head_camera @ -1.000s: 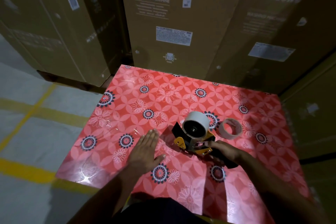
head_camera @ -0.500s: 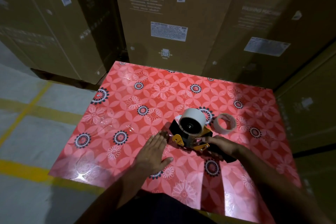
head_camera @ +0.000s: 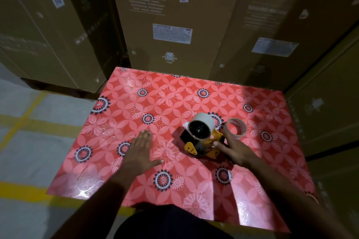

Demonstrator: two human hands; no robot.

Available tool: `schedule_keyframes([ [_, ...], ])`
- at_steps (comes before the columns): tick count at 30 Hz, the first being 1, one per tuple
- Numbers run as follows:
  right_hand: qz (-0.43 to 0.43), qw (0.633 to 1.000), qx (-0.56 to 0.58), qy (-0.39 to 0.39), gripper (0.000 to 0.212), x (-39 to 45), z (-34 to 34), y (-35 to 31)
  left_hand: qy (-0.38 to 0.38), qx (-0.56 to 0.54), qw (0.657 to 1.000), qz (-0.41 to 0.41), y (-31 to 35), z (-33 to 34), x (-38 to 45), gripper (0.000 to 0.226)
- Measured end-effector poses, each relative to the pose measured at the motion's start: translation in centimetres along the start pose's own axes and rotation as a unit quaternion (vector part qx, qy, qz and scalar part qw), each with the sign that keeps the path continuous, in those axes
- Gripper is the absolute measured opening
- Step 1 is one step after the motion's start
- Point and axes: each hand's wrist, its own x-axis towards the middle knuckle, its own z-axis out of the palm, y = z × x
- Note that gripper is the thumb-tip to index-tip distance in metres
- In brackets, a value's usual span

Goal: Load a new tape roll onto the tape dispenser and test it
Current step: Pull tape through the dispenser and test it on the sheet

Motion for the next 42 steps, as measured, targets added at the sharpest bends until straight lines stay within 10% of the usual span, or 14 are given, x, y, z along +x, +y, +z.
schedule_keyframes([
  [8,-0.17,0.869,-0.465,0.017,0.078,-1.3,1.6,-6.1,-0.035,0.005,0.999,0.017,-1.6,0.3,-0.5,0.14],
  [14,-0.057,0.857,-0.504,0.087,0.073,4.3,-2.8,-9.1,-0.027,0.028,0.999,0.008,-1.7,-0.5,-0.9,0.132],
  [24,0.09,0.981,0.031,0.171,0.068,5.2,2.0,-6.2,-0.043,0.01,0.999,-0.005,-1.3,-1.0,-0.8,0.131],
  [29,0.22,0.833,0.508,-0.002,0.058,4.9,5.9,-6.6,-0.043,0.008,0.999,-0.005,-1.3,-1.0,-0.7,0.132],
  [34,0.223,0.795,0.562,-0.057,0.059,5.9,7.5,-6.1,-0.051,-0.001,0.999,-0.007,-1.3,-0.9,-0.4,0.134],
  [42,0.217,0.84,0.497,-0.027,0.07,6.9,7.8,-4.9,-0.038,-0.008,0.999,0.001,-1.6,-0.4,-0.1,0.137],
])
